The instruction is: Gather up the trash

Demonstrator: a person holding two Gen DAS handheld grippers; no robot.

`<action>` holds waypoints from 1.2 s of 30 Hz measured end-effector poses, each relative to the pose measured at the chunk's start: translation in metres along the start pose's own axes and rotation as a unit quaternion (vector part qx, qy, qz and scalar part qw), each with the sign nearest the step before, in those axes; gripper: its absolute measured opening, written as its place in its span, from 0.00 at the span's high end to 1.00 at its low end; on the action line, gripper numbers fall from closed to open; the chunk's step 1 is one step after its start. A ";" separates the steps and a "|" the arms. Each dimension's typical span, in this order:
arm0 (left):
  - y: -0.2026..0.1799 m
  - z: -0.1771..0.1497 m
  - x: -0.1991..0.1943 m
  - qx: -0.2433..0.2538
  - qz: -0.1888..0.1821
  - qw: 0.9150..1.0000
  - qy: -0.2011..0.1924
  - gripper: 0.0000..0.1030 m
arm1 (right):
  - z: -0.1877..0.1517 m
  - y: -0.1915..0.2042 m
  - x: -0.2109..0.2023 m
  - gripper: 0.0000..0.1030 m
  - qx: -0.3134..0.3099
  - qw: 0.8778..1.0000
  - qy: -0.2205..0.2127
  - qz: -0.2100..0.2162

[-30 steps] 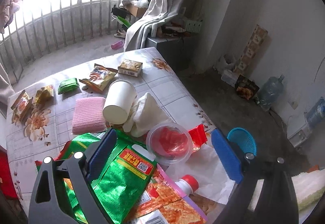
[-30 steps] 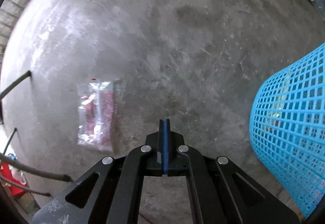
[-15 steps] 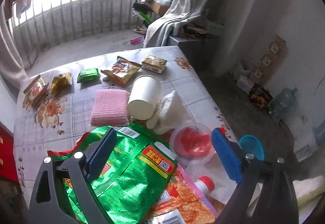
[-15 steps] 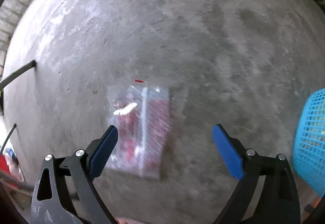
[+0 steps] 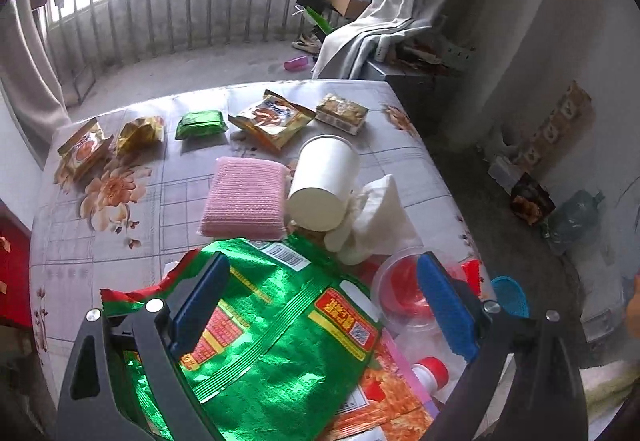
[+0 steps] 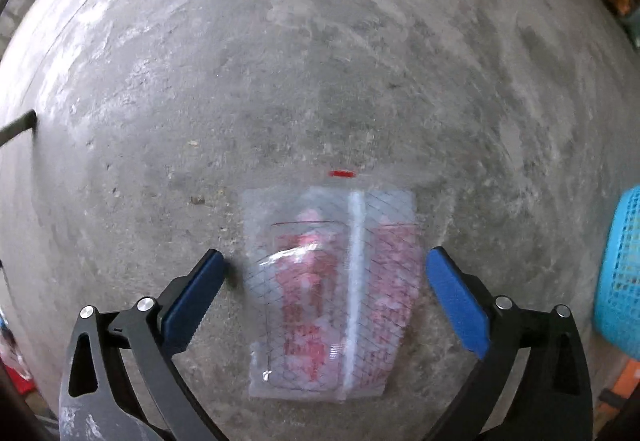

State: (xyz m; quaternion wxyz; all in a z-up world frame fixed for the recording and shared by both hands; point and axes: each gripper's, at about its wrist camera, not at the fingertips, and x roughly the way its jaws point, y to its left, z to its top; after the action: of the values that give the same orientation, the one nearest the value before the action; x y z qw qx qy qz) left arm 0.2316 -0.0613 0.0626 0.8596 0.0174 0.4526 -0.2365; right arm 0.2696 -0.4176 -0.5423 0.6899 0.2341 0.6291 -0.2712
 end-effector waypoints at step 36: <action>-0.012 -0.043 -0.073 -0.006 -0.054 0.995 -0.084 0.11 | -0.116 -0.362 -0.304 0.57 0.214 0.957 -0.175 0.091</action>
State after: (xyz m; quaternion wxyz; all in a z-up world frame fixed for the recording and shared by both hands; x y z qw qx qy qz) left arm 0.1586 -0.0327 0.0969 0.8808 -0.0325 0.3802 -0.2805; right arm -0.0770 -0.5860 -0.2448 0.7449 0.3817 0.4013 -0.3721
